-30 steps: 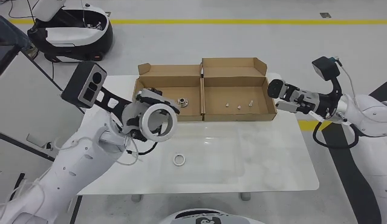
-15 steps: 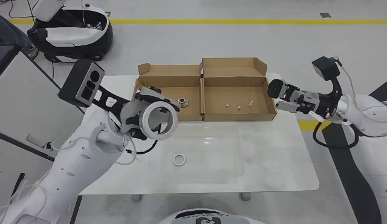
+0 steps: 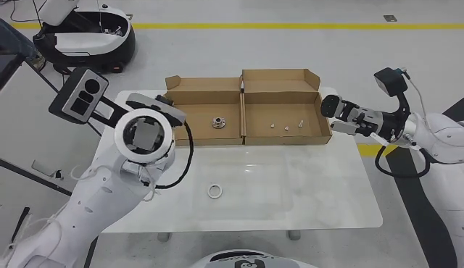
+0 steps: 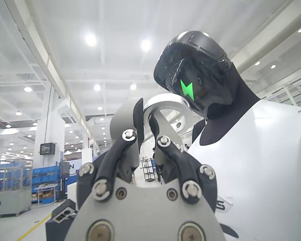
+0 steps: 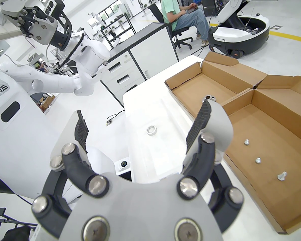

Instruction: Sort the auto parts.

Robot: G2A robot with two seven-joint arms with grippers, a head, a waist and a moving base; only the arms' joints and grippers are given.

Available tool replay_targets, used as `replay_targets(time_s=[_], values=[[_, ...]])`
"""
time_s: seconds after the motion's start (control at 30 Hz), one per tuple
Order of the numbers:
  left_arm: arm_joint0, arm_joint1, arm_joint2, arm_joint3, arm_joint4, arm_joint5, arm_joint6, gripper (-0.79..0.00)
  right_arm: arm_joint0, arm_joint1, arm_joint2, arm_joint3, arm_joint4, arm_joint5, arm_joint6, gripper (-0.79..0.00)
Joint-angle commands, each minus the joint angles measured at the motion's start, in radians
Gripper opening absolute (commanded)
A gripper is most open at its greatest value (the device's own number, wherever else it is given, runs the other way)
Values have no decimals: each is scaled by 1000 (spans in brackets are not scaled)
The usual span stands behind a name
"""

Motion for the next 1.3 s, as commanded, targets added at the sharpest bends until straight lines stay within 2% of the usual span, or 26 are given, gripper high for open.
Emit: replay_targets(time_s=[0.0,0.23,0.67,0.83,1.1,1.27], values=[[0,2,1,10,8,0,-24,-785,0,0,0,0,0,0,0,0],[1,4,-8,23,19,0,-89,-785,0,0,0,0,0,0,0,0],[2,3,-8,21,18,5,-91,-785,0,0,0,0,0,0,0,0],[-1,-10,7,42,18,147,-217,-785,0,0,0,0,0,0,0,0],[-36,-43,62,124,-51,275,-334,-785,0,0,0,0,0,0,0,0],[-108,-71,82,197,-87,442,-419,-785,0,0,0,0,0,0,0,0]])
